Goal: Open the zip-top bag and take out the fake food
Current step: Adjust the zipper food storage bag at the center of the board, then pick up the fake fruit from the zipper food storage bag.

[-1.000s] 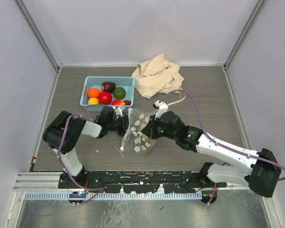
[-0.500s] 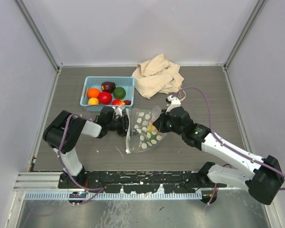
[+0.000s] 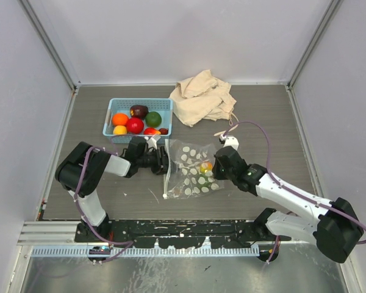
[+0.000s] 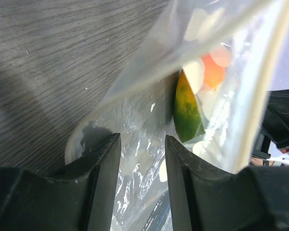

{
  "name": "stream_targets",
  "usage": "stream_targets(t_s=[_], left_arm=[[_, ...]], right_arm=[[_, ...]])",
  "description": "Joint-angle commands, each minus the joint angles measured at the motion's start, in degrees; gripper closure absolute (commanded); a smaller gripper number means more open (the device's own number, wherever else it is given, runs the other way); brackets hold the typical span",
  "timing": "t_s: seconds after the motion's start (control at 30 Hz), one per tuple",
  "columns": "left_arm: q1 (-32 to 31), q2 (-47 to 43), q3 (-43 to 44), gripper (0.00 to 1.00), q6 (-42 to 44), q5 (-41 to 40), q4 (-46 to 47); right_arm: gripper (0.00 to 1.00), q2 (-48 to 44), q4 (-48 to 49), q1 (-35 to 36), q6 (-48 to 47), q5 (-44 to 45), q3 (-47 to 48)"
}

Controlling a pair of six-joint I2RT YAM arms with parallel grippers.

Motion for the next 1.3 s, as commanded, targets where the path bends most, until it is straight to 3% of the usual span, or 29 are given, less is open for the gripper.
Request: stream_targets(t_s=[0.0, 0.17, 0.2, 0.33, 0.4, 0.53, 0.6, 0.7, 0.73, 0.93, 1.27], left_arm=[[0.3, 0.0, -0.4, 0.55, 0.0, -0.5, 2.2], [0.3, -1.5, -0.7, 0.5, -0.3, -0.2, 2.2], [0.3, -1.7, -0.7, 0.5, -0.2, -0.2, 2.0], [0.3, -2.0, -0.6, 0.5, -0.2, 0.1, 1.8], [0.3, -2.2, -0.6, 0.5, -0.2, 0.1, 1.8], [0.3, -2.5, -0.8, 0.5, -0.2, 0.3, 1.8], [0.3, -2.5, -0.9, 0.5, -0.1, 0.4, 1.8], [0.3, -2.6, -1.1, 0.5, 0.0, 0.6, 1.8], [0.3, -2.7, -1.2, 0.5, 0.0, 0.6, 1.8], [0.2, -2.5, -0.8, 0.5, 0.5, 1.8, 1.9], [-1.1, -2.1, -1.0, 0.42, 0.9, 3.0, 2.0]], right_arm=[[0.9, -0.1, -3.3, 0.3, 0.5, 4.5, 0.5], [0.54, -4.2, -4.9, 0.5, -2.7, 4.6, 3.8], [0.5, -5.8, -5.3, 0.4, -3.4, 5.3, 4.4], [0.49, -9.0, -9.9, 0.4, -5.8, 9.2, 8.0], [0.49, -9.7, -10.3, 0.6, -7.4, 9.5, 8.4], [0.55, -7.8, -4.1, 0.7, -10.3, 1.3, 6.2], [0.66, -3.2, -3.5, 0.7, -10.3, 0.2, 5.7], [0.9, 1.9, -3.7, 0.7, -8.9, 1.5, 5.1], [0.94, 3.1, -4.5, 0.7, -8.4, 2.8, 5.2], [0.97, 10.6, -5.5, 0.6, -8.6, 3.3, 4.6], [0.95, 18.3, 8.5, 0.7, -9.7, -9.5, 1.6]])
